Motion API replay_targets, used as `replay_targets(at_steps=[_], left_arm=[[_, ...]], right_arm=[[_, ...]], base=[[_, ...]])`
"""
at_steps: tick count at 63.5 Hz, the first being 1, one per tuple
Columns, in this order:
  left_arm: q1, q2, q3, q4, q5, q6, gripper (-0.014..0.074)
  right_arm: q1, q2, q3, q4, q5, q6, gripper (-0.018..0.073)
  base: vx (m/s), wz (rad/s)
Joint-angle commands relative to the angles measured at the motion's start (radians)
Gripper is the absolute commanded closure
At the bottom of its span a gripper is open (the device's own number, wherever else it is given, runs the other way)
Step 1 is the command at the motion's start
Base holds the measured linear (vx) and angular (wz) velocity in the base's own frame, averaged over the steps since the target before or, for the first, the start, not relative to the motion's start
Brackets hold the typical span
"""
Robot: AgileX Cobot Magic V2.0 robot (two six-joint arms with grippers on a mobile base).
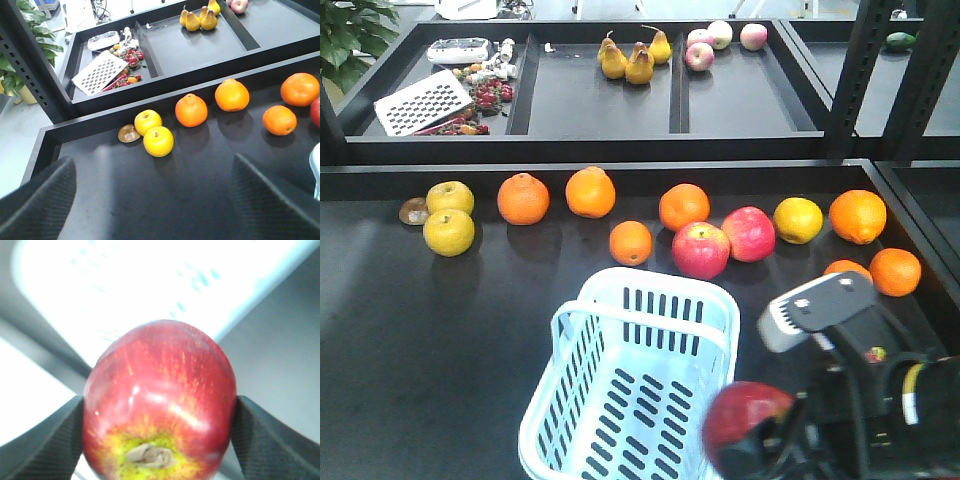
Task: Pick three apples into basket with both arms
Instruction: 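Carry the apple with the right gripper over the basket and lower it, then open the right gripper to drop the apple into the basket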
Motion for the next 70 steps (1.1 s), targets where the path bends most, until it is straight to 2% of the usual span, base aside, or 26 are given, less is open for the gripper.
replay_targets(at_steps=[1,11,20,37,53,70], left_arm=[[0.0,-0.002,-0.025,0.0,-0.062,-0.007,0.0006],[0.0,-0.002,-0.025,0.0,-0.062,-0.007,0.0006],[0.0,-0.002,-0.025,0.0,-0.062,-0.007,0.0006],[0.0,-0.002,-0.025,0.0,-0.062,-0.007,0.0006],[0.0,-0.002,-0.025,0.0,-0.062,-0.007,0.0006],[0.0,-0.002,-0.025,0.0,-0.062,-0.007,0.0006]], right_arm=[[0.061,0.028,-0.023,0.015,-0.154,-0.007,0.0368],[0.108,0.122,-0.023,0.013,-0.28,-0.023,0.0359],[0.117,0.193,-0.028,0.019,-0.348,-0.048,0.0305],[0.117,0.278,-0.105,0.016,-0.328,-0.058,0.0127],[0.117,0.285,-0.107,-0.011,-0.328,-0.056,-0.0049],[0.117,0.285,-0.107,-0.012,-0.319,-0.051,-0.0066]], base=[[0.0,0.0],[0.0,0.0],[0.0,0.0],[0.0,0.0],[0.0,0.0],[0.0,0.0]])
